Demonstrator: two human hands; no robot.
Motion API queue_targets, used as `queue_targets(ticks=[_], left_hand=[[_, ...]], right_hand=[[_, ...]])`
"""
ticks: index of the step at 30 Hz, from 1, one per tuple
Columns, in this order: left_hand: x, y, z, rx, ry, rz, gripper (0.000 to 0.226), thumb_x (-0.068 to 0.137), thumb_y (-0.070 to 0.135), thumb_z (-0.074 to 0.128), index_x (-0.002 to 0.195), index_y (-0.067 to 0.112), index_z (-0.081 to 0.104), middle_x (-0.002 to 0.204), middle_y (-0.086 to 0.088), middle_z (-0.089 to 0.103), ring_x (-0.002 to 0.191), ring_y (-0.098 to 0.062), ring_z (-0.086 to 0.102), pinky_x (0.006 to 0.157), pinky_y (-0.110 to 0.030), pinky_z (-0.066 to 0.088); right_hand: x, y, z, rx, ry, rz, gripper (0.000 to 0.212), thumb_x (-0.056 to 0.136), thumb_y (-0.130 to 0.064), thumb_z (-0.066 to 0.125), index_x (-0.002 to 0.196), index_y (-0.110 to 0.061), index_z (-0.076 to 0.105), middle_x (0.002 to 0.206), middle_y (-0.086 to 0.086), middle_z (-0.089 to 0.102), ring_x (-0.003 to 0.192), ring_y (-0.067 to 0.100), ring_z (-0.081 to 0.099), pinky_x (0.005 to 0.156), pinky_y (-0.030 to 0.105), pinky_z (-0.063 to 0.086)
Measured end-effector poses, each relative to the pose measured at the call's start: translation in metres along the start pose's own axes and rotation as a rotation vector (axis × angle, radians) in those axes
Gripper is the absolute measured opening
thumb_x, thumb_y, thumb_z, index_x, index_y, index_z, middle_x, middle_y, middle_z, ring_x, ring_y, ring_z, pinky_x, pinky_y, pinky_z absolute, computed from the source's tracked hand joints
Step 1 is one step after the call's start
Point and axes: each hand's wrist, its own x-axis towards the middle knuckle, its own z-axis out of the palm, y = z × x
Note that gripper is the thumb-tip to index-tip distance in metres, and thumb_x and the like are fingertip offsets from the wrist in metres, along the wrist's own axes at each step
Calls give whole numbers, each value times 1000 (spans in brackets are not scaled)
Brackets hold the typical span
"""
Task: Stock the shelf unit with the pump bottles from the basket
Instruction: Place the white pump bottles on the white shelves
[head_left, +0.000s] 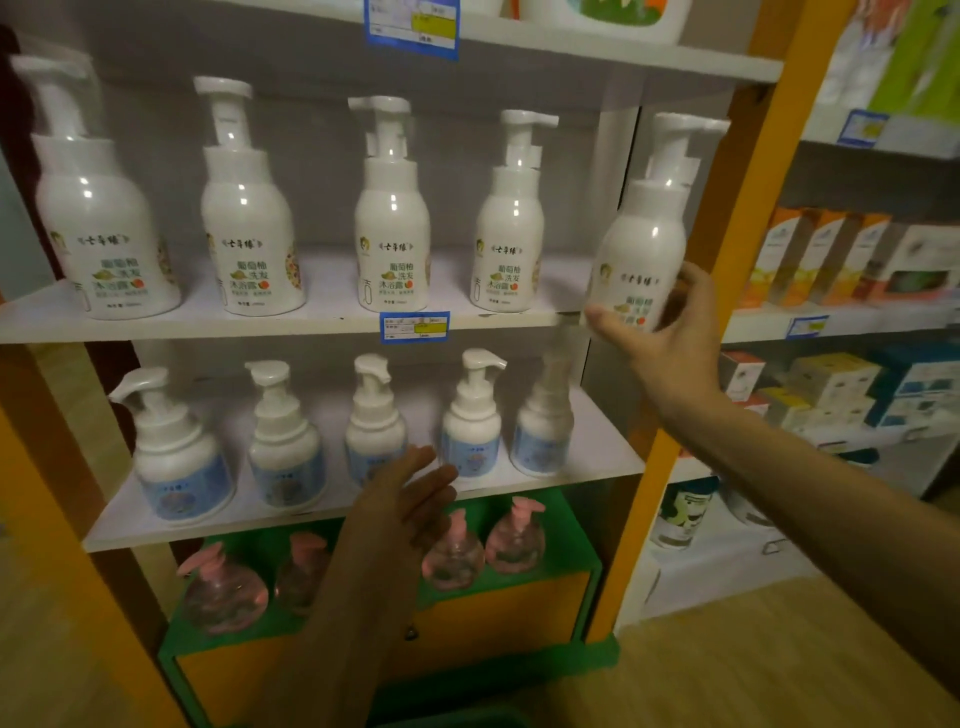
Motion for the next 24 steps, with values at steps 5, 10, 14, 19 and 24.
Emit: queue_targets(ticks=[5, 10, 14, 19, 24], left_hand=[[3, -3, 1, 20, -10, -14, 22, 89, 31, 54, 108, 23, 63, 107, -3, 71, 102, -19, 62, 72, -31, 46], [6, -3, -2, 62, 18, -14, 30, 83, 34, 60, 110, 23, 62, 101, 1, 74, 97, -17, 65, 70, -32, 46], [8, 0, -8, 38, 45, -15, 23, 87, 29, 58, 107, 22, 65, 98, -1, 75, 93, -19, 67, 67, -31, 47], [7, 0, -16, 51, 63, 2, 20, 88, 30, 57, 105, 25, 65, 99, 0, 75, 93, -18, 67, 68, -31, 47], [9, -2, -19, 71, 80, 20, 20, 86, 31, 58, 104, 23, 64, 96, -2, 75, 90, -20, 67, 63, -31, 47]], right_hand=[[44, 8, 10, -100, 20, 42, 73, 72, -25, 82, 131, -15, 41, 122, 2, 57, 100, 10, 56, 84, 27, 55], [63, 16, 26, -193, -46, 89, 74, 70, -26, 83, 131, -15, 43, 124, 4, 60, 105, 18, 60, 88, 35, 55], [71, 21, 31, -210, -87, 108, 71, 71, -26, 82, 130, -15, 44, 124, 6, 60, 106, 20, 61, 87, 36, 55], [82, 26, 28, -210, -149, 188, 66, 73, -26, 80, 128, -14, 47, 122, 8, 61, 106, 27, 62, 86, 45, 57], [79, 22, 27, -226, -201, 219, 69, 77, -24, 77, 133, -14, 38, 127, 9, 57, 111, 25, 59, 88, 37, 54]])
